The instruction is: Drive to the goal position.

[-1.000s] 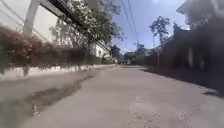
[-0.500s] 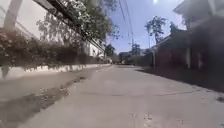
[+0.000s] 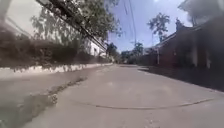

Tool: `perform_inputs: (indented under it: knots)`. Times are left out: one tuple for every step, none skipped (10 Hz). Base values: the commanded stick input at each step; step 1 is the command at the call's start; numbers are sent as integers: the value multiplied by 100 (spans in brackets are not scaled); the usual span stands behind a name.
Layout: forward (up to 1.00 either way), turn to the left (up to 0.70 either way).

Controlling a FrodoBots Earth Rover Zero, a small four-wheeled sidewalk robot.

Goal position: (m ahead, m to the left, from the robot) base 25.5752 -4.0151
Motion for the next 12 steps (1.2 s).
perform_inputs:
  knots:
    - [100,-39]
    - [100,-37]
    - [100,-26]
    - [100,-2]
    - [100,1]
    - [100,1]
    - [100,1]
    - [100,1]
    - [100,1]
    - [100,1]
    - [100,1]
    - [100,1]
